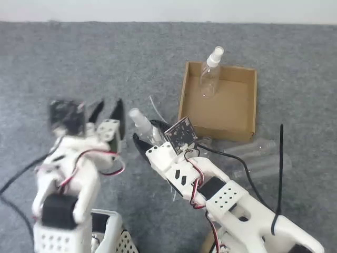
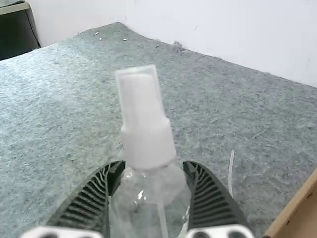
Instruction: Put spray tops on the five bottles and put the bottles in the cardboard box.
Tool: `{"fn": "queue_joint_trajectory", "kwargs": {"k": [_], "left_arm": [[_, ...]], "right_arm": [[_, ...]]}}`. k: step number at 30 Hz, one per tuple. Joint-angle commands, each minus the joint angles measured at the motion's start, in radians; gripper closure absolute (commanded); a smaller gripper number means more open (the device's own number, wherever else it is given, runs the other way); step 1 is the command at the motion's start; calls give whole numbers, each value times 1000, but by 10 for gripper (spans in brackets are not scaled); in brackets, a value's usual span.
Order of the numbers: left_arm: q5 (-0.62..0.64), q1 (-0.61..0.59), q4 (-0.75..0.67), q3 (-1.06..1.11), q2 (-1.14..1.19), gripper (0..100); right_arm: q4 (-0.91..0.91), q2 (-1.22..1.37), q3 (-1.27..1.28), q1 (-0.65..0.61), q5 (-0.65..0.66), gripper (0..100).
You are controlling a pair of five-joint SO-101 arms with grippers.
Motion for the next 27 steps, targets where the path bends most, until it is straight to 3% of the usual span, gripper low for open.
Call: {"fn": "queue_joint_trajectory", "kwargs": {"k": [1, 6, 11, 17, 23, 27], "left_arm": [[35, -84, -49, 19, -32, 885], [23, -49, -160, 74, 115, 887], [-6, 34, -153, 45, 250, 888], [-9, 83, -112, 35, 255, 888], [-6, 57, -106, 5, 252, 885], [-5, -87, -97, -8, 144, 885]], "right_arm": [[-22, -47, -23, 10, -11, 993], [-21, -47, -23, 10, -11, 993], [-21, -47, -23, 10, -11, 993], [-21, -47, -23, 10, -11, 993], [-21, -47, -23, 12, -9, 993], [-21, -47, -29, 33, -9, 993]]}}
